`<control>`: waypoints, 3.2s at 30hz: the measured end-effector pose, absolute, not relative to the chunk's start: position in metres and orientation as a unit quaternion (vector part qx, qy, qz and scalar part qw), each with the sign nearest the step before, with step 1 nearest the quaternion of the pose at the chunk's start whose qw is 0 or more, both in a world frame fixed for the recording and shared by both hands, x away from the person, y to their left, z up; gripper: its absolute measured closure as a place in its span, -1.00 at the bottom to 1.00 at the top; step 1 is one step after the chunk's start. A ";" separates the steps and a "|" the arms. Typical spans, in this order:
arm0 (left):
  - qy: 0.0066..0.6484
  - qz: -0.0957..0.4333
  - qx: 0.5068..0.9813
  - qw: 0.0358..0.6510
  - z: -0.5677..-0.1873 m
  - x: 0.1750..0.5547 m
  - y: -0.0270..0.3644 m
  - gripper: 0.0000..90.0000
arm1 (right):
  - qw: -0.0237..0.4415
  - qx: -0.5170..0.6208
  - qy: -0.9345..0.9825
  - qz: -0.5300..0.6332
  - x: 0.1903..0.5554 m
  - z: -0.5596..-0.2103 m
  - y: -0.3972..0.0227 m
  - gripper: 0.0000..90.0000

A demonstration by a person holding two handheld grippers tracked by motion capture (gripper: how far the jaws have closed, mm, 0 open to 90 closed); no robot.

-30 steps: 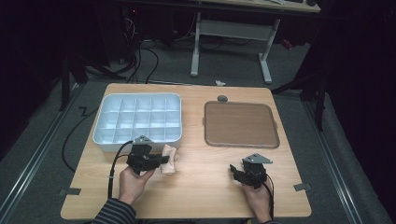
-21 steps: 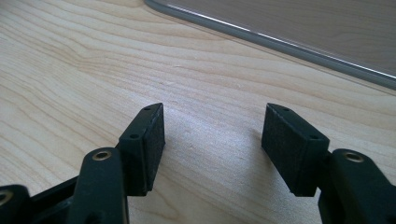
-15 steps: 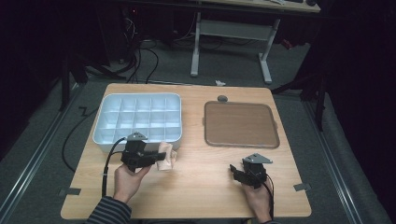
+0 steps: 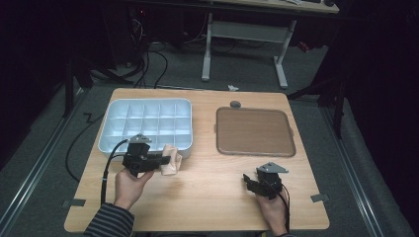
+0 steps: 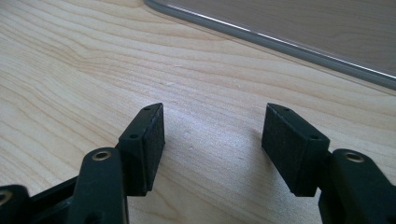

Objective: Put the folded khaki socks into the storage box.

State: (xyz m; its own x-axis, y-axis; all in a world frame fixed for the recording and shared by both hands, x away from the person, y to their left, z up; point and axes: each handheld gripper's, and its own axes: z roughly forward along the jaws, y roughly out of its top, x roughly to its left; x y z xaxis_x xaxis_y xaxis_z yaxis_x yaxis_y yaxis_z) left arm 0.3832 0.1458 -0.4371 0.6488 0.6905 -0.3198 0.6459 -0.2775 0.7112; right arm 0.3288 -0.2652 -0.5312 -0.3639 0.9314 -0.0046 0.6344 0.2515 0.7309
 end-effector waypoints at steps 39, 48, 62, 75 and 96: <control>0.427 0.068 0.795 0.426 -0.399 0.409 0.174 0.74 | 0.228 0.515 0.759 0.327 0.329 -0.531 -0.265 -0.14; 0.433 0.068 0.792 0.424 -0.397 0.420 0.179 0.74 | 0.229 0.514 0.760 0.326 0.329 -0.531 -0.265 -0.14; 0.440 0.081 0.795 0.409 -0.395 0.437 0.182 0.74 | 0.229 0.513 0.761 0.326 0.329 -0.531 -0.265 -0.15; 0.440 0.086 0.800 0.399 -0.389 0.448 0.182 0.74 | 0.229 0.513 0.760 0.326 0.329 -0.531 -0.265 -0.15; 0.456 0.072 0.805 0.374 -0.404 0.468 0.188 0.74 | 0.229 0.513 0.761 0.326 0.329 -0.531 -0.265 -0.15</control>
